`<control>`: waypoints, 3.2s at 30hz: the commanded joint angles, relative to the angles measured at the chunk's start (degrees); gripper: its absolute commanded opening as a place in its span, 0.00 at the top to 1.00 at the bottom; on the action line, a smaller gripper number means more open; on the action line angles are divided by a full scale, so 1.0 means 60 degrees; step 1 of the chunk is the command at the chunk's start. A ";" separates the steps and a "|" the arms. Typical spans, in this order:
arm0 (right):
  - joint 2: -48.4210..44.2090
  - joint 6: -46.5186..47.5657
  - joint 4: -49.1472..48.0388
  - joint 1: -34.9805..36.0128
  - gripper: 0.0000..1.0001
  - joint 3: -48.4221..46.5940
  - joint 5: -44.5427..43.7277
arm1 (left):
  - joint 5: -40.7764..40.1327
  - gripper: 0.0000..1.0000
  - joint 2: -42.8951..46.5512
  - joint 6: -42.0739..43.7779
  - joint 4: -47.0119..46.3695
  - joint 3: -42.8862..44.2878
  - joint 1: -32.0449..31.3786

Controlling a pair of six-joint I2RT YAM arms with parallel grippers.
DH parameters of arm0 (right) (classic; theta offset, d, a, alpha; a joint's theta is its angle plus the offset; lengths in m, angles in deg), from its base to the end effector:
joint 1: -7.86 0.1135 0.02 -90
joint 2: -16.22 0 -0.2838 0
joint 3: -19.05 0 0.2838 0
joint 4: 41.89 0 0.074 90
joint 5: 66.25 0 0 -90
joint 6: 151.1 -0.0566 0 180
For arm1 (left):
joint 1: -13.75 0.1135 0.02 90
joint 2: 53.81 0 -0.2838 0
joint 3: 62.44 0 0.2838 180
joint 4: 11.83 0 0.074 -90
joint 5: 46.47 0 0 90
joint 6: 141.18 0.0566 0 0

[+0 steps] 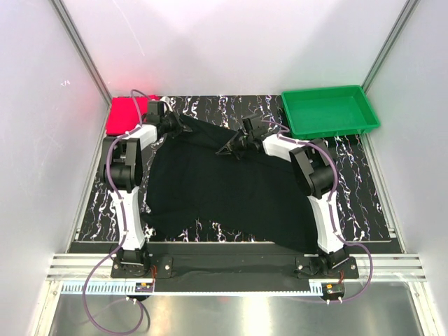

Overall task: Fold and stack the t-shirts
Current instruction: Fold the tshirt

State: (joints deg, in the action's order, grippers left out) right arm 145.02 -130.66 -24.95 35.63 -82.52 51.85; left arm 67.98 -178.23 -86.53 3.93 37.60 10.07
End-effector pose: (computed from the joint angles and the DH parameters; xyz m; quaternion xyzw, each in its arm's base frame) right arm 0.4646 0.2748 0.1185 0.2304 0.8685 0.4313 0.0816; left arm 0.5323 -0.0577 0.1495 -0.1560 0.8770 -0.3186 0.3241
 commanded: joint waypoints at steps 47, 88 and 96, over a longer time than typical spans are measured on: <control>-0.6758 0.6422 0.4441 -0.4495 0.81 0.4464 0.1777 | 0.1345 0.50 0.0083 -0.0039 -0.0561 0.0317 0.0292; -0.6436 0.6964 0.4368 -0.4570 0.81 0.4610 0.2246 | 0.2078 1.00 0.1151 -0.3951 -0.2628 -0.1747 -0.0265; -0.6246 0.6701 0.4060 -0.4570 0.81 0.4655 0.2553 | 0.1624 1.00 0.2176 -0.4171 -0.1764 -0.2480 -0.0441</control>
State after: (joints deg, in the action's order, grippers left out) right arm 108.12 -90.27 1.41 8.27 -54.30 64.57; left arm 78.97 -169.68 -110.35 -7.85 24.09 8.03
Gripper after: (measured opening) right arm 0.189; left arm 0.017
